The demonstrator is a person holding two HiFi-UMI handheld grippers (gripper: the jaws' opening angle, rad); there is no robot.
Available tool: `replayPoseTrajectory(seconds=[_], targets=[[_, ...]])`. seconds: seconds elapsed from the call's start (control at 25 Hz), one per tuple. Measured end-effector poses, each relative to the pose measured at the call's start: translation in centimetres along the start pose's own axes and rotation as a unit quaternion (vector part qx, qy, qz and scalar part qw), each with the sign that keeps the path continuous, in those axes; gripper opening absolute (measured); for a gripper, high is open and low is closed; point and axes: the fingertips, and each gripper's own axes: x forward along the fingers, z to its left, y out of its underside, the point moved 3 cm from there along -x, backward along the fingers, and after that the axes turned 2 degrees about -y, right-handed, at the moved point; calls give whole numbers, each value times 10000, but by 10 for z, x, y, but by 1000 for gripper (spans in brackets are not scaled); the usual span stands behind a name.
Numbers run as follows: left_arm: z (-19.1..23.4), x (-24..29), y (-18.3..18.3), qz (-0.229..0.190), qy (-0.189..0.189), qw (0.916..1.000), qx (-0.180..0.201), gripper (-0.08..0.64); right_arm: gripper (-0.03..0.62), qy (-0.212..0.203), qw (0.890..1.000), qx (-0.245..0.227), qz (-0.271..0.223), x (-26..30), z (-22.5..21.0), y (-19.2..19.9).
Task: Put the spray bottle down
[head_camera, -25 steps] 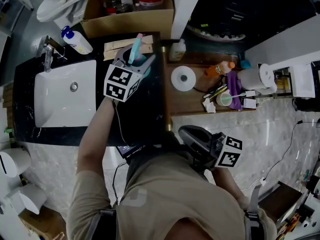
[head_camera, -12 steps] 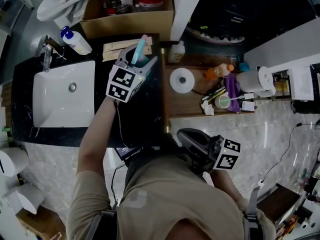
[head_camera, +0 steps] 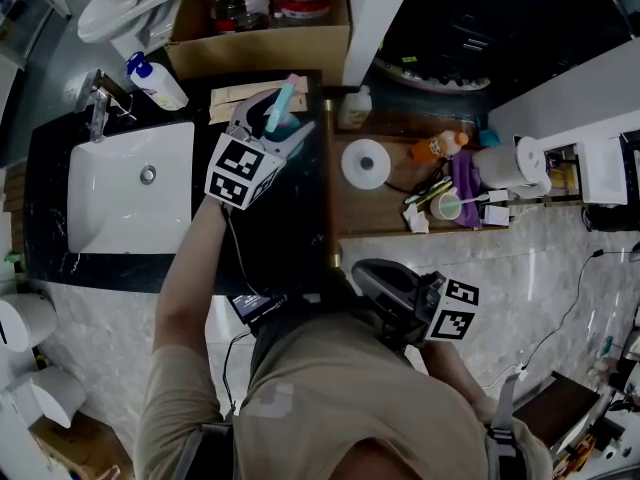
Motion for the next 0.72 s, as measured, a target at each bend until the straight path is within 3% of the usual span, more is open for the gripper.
replayPoseTrajectory(seconds=[0.32, 0.48, 0.72], targets=[[3, -30, -2, -76, -338, 9992, 189, 290, 21, -23, 10000, -1, 16, 2, 3, 4], [3, -43, 6, -109, -471, 9988, 95, 290, 21, -48, 10000, 8, 20, 2, 4, 6], [6, -51, 25, -9, -491, 9982, -344, 287, 21, -33, 10000, -7, 41, 3, 5, 9]])
